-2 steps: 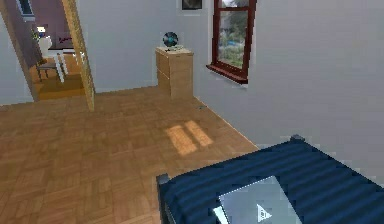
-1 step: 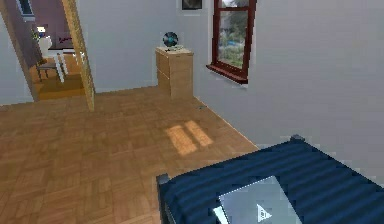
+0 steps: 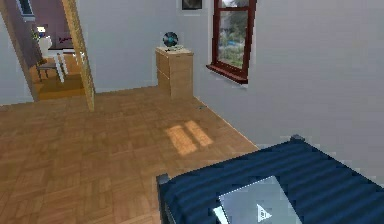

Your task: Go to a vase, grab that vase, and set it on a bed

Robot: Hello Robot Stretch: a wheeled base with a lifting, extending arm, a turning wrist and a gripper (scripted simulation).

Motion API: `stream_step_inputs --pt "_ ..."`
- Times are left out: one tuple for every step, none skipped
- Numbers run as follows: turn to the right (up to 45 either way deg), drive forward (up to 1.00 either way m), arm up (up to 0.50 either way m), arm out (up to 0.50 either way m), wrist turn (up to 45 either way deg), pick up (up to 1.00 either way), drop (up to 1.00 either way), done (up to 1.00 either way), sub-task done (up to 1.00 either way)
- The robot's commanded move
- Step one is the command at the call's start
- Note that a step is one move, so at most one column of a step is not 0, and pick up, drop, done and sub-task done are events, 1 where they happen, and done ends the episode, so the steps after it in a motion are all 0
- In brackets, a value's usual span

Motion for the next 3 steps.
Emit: stream_step_inputs --pt "0.0 0.0 -0.3 0.0 0.0 0.0 0.0 0.0 0.0" --pt "0.0 0.0 -0.5 0.0 0.0 0.0 0.0 0.0 0.0" --pt "0.0 0.0 0.0 0.0 0.0 0.0 1.0 0.0 0.0"
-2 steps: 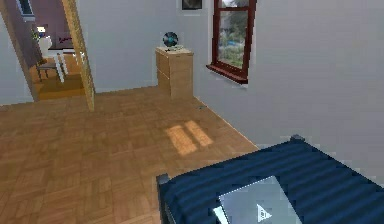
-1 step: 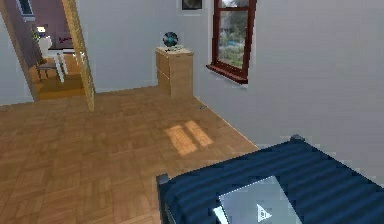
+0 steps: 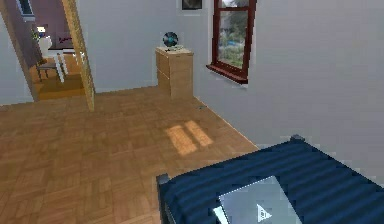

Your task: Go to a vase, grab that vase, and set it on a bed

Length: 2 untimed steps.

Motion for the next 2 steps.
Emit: stream_step_inputs --pt "0.0 0.0 0.0 -0.1 0.0 0.0 0.0 0.0 0.0" --pt "0.0 0.0 0.0 0.0 0.0 0.0 0.0 1.0 0.0"
